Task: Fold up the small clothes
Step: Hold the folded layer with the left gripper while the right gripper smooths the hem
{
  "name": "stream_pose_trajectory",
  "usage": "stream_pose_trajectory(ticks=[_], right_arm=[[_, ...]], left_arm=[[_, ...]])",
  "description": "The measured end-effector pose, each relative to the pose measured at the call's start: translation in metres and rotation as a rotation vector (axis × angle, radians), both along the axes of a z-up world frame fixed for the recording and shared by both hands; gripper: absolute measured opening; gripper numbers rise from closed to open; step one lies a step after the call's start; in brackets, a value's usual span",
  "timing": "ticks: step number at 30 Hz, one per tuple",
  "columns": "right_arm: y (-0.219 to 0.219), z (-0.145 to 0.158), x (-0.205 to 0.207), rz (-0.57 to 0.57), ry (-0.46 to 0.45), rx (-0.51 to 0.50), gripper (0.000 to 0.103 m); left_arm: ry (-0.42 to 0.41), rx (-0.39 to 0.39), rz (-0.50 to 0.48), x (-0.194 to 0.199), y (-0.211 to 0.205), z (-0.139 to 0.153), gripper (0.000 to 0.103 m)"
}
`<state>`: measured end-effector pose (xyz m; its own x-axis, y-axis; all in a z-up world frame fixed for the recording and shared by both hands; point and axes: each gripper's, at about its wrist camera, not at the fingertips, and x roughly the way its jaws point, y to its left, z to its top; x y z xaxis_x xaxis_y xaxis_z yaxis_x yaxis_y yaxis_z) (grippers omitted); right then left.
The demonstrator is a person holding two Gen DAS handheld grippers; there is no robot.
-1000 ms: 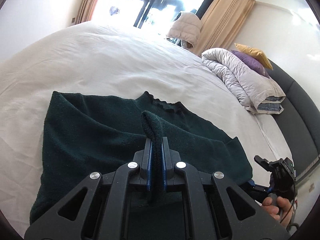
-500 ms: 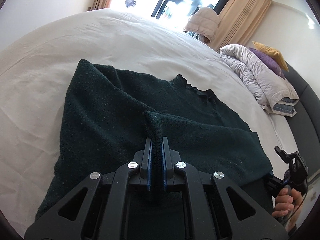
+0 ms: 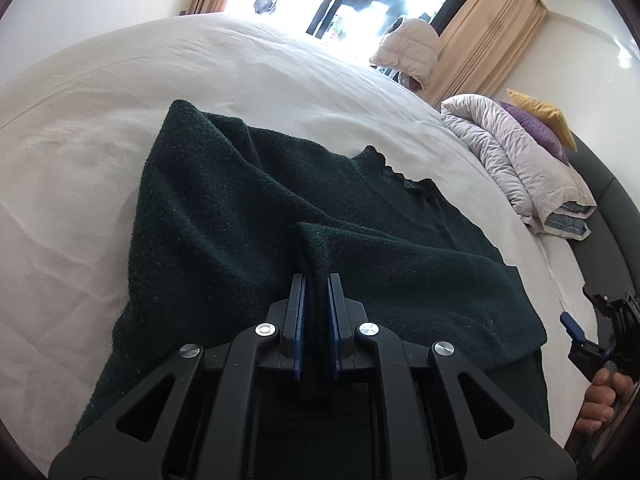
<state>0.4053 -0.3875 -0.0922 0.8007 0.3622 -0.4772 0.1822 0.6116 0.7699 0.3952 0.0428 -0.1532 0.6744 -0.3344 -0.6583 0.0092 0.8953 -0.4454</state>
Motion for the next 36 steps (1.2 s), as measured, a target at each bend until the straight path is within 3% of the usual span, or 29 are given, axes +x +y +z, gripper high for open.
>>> stream_pose_trajectory(ticks=[3, 7, 9, 11, 13, 15, 16, 18, 19, 20, 23, 26, 27, 28, 31, 33, 35, 36], right_arm=[[0.016, -0.011, 0.013, 0.049, 0.0, 0.008, 0.058], [0.019, -0.046, 0.036, 0.083, 0.103, -0.022, 0.058], [0.013, -0.068, 0.035, 0.073, 0.139, -0.039, 0.05], [0.004, -0.075, 0.031, 0.062, 0.117, -0.043, 0.026], [-0.01, -0.08, 0.024, 0.044, 0.121, 0.006, 0.01], [-0.019, -0.077, 0.016, -0.001, 0.124, -0.008, 0.004], [-0.02, -0.071, 0.012, -0.017, 0.122, -0.038, 0.006], [-0.012, -0.052, 0.006, -0.024, 0.085, -0.088, 0.022], [-0.004, -0.04, 0.006, -0.006, 0.053, -0.098, 0.038], [0.005, -0.031, 0.006, 0.024, 0.022, -0.109, 0.047], [0.037, -0.02, 0.019, 0.133, -0.014, -0.152, 0.058], [0.048, -0.05, 0.033, 0.173, 0.113, -0.194, 0.062], [0.044, -0.061, 0.03, 0.168, 0.124, -0.188, 0.055], [0.037, -0.063, 0.023, 0.156, 0.096, -0.179, 0.042], [0.01, -0.061, 0.002, 0.112, 0.103, -0.102, 0.04], [0.005, -0.047, -0.013, 0.081, 0.107, -0.139, 0.043], [0.009, -0.029, -0.026, 0.097, 0.043, -0.161, 0.064], [0.014, -0.022, -0.03, 0.12, 0.013, -0.166, 0.067]], left_arm=[[-0.003, -0.017, 0.005, -0.001, 0.001, -0.001, 0.012], [-0.017, -0.013, 0.009, -0.002, 0.001, -0.002, 0.012], [-0.02, -0.011, 0.009, -0.003, 0.001, -0.003, 0.012], [-0.018, -0.02, 0.006, -0.002, 0.002, -0.005, 0.012], [-0.011, -0.04, 0.003, -0.001, 0.004, -0.007, 0.012], [-0.011, -0.054, 0.002, -0.001, 0.005, -0.009, 0.012], [-0.012, -0.054, 0.002, -0.001, 0.005, -0.009, 0.013], [-0.015, -0.049, 0.003, -0.001, 0.003, -0.009, 0.013], [-0.016, -0.049, 0.004, -0.001, 0.003, -0.009, 0.013], [-0.018, -0.048, 0.004, -0.001, 0.003, -0.01, 0.013], [-0.02, -0.045, 0.004, -0.003, 0.003, -0.011, 0.013], [-0.016, -0.043, 0.002, -0.003, 0.002, -0.009, 0.013], [-0.01, -0.036, -0.001, -0.002, 0.001, -0.008, 0.013], [-0.002, -0.026, -0.005, -0.002, 0.0, -0.005, 0.013], [-0.003, 0.076, -0.016, -0.007, -0.005, 0.008, 0.015], [-0.007, 0.155, -0.007, -0.015, -0.007, 0.017, 0.024], [-0.021, 0.239, 0.042, -0.026, -0.007, 0.028, 0.032], [-0.047, 0.257, 0.065, -0.035, -0.006, 0.036, 0.047]])
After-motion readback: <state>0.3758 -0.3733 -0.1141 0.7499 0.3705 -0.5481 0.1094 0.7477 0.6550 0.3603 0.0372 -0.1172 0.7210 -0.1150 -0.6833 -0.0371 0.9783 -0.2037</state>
